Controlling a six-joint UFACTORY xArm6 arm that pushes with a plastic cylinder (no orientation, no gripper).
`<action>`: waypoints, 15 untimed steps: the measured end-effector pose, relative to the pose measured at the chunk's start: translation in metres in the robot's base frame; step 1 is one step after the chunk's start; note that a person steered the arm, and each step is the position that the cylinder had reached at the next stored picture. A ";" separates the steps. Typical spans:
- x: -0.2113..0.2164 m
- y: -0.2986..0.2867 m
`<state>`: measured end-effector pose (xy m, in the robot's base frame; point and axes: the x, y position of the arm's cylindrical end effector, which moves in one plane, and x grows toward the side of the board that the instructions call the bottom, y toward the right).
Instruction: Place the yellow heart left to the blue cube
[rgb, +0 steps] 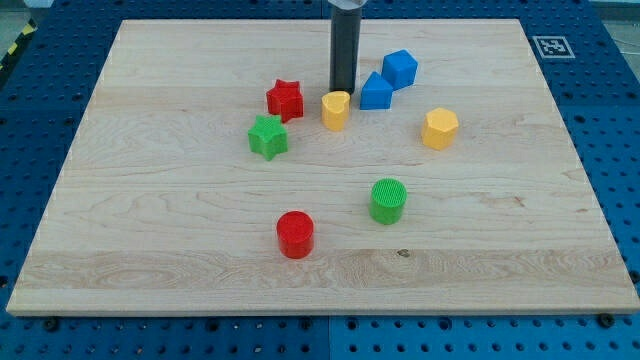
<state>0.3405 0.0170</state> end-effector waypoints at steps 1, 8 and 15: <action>0.000 -0.017; 0.065 -0.045; 0.015 0.001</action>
<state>0.3554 0.0178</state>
